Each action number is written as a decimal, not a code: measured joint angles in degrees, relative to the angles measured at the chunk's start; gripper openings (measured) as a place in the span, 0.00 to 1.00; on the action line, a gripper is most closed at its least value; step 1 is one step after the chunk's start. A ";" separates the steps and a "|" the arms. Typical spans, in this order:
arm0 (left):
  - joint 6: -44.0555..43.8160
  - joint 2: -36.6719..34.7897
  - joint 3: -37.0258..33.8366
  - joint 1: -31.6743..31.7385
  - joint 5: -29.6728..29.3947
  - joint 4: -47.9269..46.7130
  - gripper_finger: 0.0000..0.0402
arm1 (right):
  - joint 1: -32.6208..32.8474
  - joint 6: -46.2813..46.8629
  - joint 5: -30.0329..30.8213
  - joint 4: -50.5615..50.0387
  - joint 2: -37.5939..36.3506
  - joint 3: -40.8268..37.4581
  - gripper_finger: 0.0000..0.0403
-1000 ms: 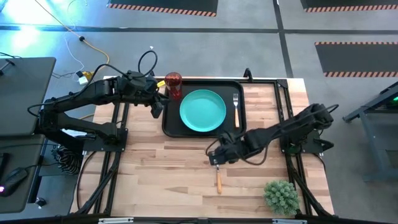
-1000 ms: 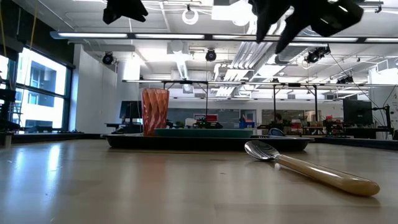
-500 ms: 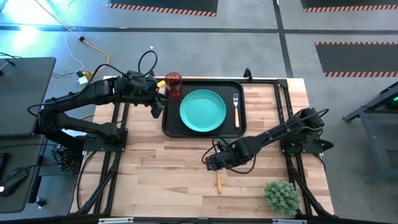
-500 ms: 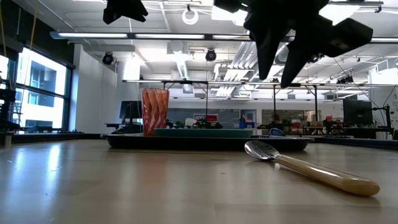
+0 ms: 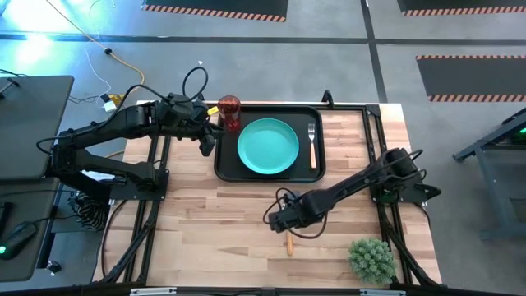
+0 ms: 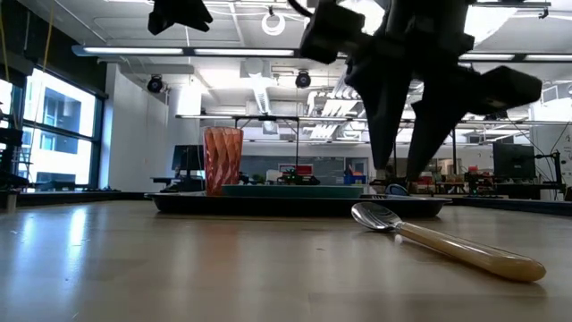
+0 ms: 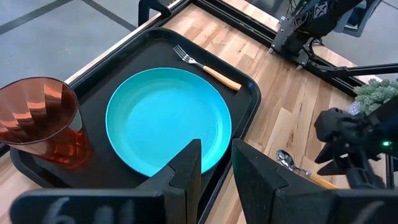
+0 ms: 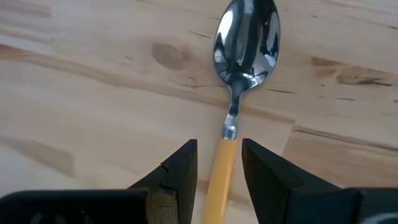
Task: Pick and place plate/cup/fork/spoon on tray
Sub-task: Put the orange spoon on the black tray to the right of the blue plate
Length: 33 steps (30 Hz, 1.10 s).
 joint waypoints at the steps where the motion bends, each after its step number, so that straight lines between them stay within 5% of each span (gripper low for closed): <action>1: 0.00 0.00 0.00 0.00 0.00 0.01 0.20 | 0.00 -0.02 0.00 0.02 0.48 0.00 0.29; 25: -0.02 0.02 -0.02 0.00 0.00 -0.24 0.20 | 0.63 -1.22 0.24 3.67 7.76 0.15 0.29; 33: 0.00 0.02 -0.02 0.00 0.00 -0.22 0.20 | 0.63 0.24 -0.06 2.41 7.87 0.13 0.16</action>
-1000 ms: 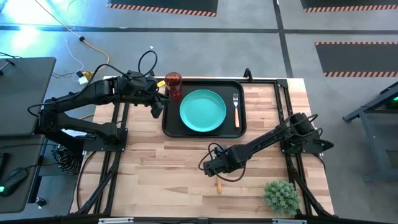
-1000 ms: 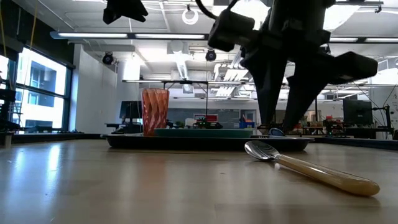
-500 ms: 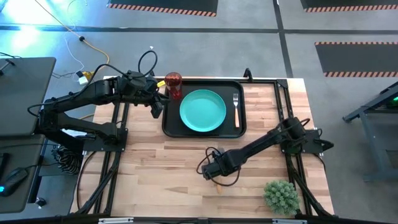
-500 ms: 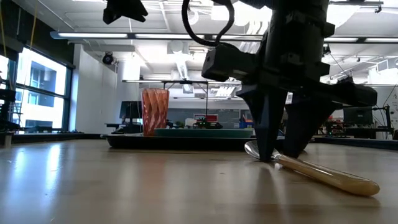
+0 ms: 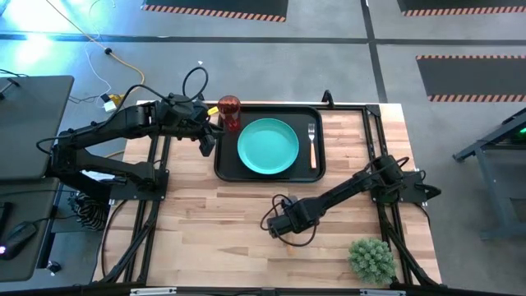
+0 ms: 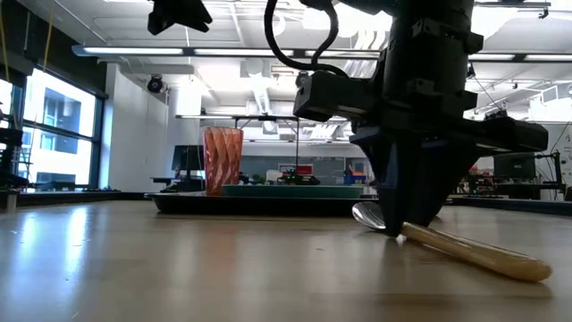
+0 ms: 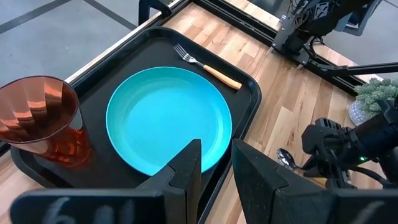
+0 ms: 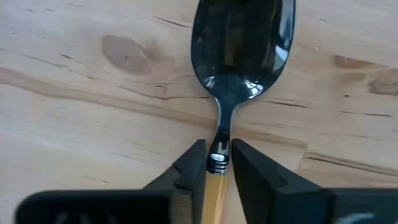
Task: Pick and place plate/cup/fork/spoon on tray
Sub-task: Put the orange spoon on the black tray to the right of the blue plate
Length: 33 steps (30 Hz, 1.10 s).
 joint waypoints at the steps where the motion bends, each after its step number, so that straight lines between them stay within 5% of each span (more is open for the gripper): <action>1: 0.00 0.00 0.00 -0.02 0.00 0.00 0.20 | 0.00 0.00 -0.03 -0.18 0.00 -0.02 0.13; 7: 0.01 0.00 0.00 0.00 0.00 -0.48 0.20 | -0.02 0.04 -0.05 -0.33 0.00 -0.02 0.02; 33: 5.70 0.00 0.00 -0.01 -0.01 -5.36 0.20 | -0.96 -0.43 7.83 -12.82 0.42 14.32 0.03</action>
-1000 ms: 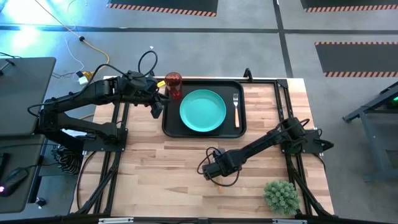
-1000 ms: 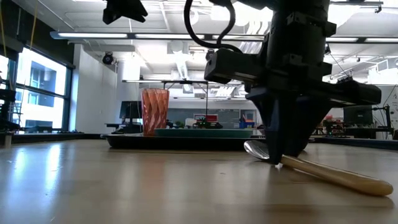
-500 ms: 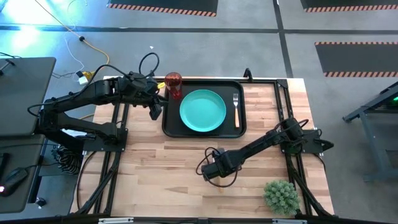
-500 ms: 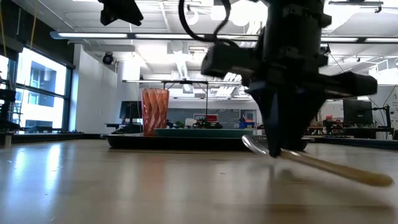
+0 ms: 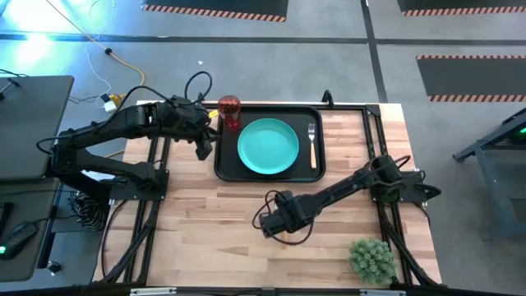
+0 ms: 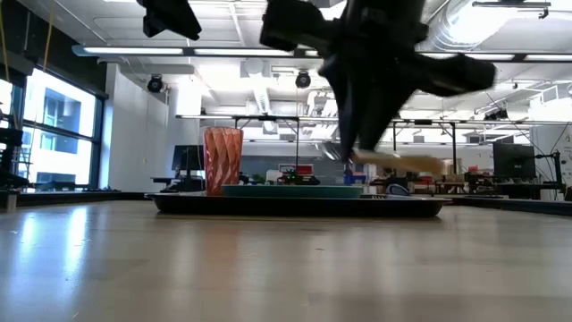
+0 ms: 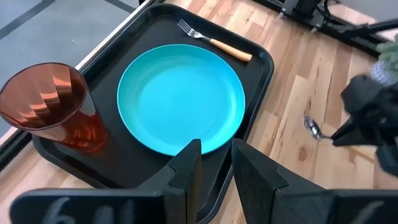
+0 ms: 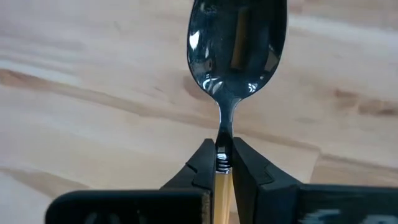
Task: Pick and place plate/cup/fork/spoon on tray
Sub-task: Put the orange spoon on the black tray to the right of the blue plate
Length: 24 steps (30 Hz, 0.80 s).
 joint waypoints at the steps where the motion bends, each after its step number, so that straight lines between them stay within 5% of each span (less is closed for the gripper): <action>1: 0.77 0.00 0.00 0.01 0.01 -0.21 0.20 | -0.22 -0.04 0.94 -1.06 -0.02 0.92 0.03; 13: 2.28 0.00 0.00 0.00 0.01 -0.74 0.20 | -4.28 -6.83 8.76 -19.63 -1.07 12.06 0.03; 24: 2.27 -0.01 0.00 -0.01 0.01 -0.65 0.20 | -13.04 -17.70 18.98 -28.76 -11.64 12.11 0.03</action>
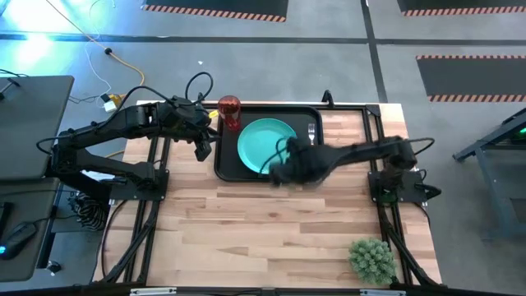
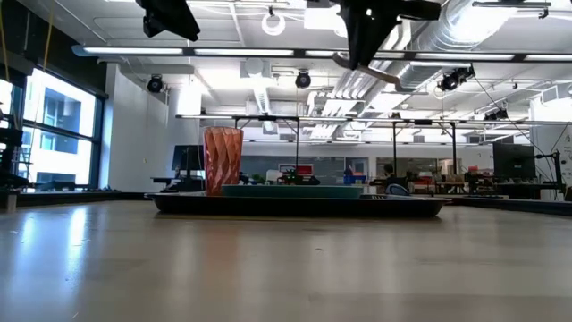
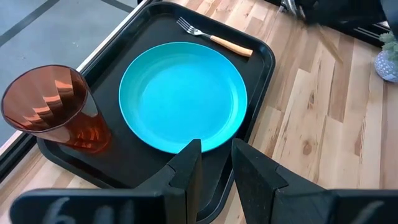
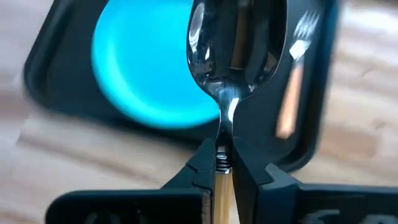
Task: Pick and place plate/cup/fork/spoon on tray
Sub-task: Put the orange spoon on the black tray to the right of the blue plate
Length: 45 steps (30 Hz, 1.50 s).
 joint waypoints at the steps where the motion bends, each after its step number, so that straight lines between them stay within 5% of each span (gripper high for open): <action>1: 0.01 0.00 0.00 0.00 0.00 0.00 0.20 | -1.25 -1.01 0.80 -0.93 -0.95 0.00 0.03; 19: -0.01 0.01 0.00 0.01 0.00 0.08 0.20 | -23.95 -26.95 -0.63 1.24 -8.23 -1.58 0.03; 32: -0.01 0.01 0.00 0.00 -0.19 0.58 0.20 | -27.81 -28.33 -15.07 22.10 -9.28 -23.69 0.03; 45: -0.01 0.01 0.00 0.01 -0.68 1.09 0.20 | -31.28 -24.35 -18.61 32.73 -8.85 -32.81 0.03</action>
